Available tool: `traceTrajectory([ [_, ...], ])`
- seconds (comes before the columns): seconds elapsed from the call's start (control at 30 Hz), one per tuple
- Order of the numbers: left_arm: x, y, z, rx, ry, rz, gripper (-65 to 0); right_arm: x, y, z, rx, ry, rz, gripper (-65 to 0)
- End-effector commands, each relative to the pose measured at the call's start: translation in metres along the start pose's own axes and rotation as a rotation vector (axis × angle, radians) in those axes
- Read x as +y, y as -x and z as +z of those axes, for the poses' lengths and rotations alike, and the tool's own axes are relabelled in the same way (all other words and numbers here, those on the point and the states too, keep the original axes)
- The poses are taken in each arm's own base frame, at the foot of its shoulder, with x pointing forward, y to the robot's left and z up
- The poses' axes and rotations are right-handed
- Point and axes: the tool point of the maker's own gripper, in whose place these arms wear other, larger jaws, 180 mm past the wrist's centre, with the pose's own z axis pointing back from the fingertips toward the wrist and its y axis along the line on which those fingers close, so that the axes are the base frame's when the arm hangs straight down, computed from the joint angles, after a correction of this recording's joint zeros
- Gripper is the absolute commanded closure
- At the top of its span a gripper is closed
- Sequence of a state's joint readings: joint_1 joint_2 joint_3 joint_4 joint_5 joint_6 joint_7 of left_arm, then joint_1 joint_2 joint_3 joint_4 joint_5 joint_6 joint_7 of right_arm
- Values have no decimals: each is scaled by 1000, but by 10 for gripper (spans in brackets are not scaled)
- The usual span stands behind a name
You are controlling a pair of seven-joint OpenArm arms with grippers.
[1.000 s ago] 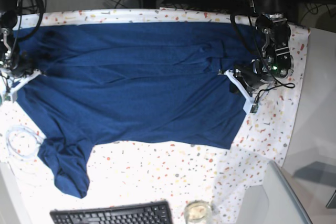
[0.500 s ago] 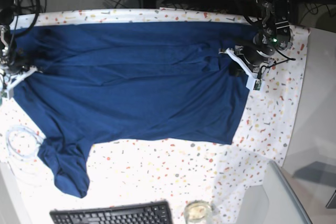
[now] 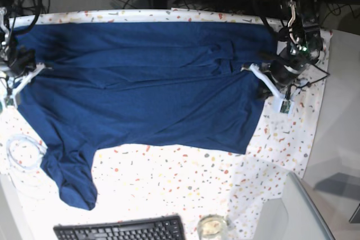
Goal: Layout the t-shirt on the table in an organized manner, then fold the t-shirt properly
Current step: 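Grasp the shirt's collar-side corners with both grippers, then move the left gripper to the shirt's hem corner and grasp it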
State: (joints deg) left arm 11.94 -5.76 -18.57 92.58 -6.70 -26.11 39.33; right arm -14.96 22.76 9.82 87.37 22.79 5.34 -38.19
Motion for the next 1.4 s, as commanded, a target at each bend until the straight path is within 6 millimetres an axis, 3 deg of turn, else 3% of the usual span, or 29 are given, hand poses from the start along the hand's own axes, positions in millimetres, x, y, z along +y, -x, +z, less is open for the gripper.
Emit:
traceTrajectory([
  [0.0, -9, 9, 4, 11, 15, 7, 0, -2, -7, 5, -34, 4, -14, -14],
  [0.2, -32, 49, 15, 54, 50, 48, 0, -8, 26, 11, 2, 24, -109, -14],
  [0.5, -35, 94, -1, 141, 71, 116, 0, -18, 71, -11, 139, 40, -170, -14],
  [0.67, -37, 115, 9, 183, 71, 120, 0, -19, 96, -6, 188, 46, -166, -14],
  [0.77, -39, 122, 18, 194, 70, 112, 0, -16, 98, 1, 179, 43, -149, -14],
  [0.87, -36, 124, 27, 194, 54, 109, 0, -15, 98, 7, 174, 40, -135, -14],
  [1.13, 5, 122, 44, 169, -57, 150, 0, -16, 93, 7, 163, 41, -129, -14],
  [1.2, 10, 113, 46, 146, -71, 142, 0, -16, 89, 7, 155, 41, -128, -14],
  [1.37, 11, 68, 52, 37, -87, 93, 0, -11, 50, 17, 62, 34, -100, -14],
])
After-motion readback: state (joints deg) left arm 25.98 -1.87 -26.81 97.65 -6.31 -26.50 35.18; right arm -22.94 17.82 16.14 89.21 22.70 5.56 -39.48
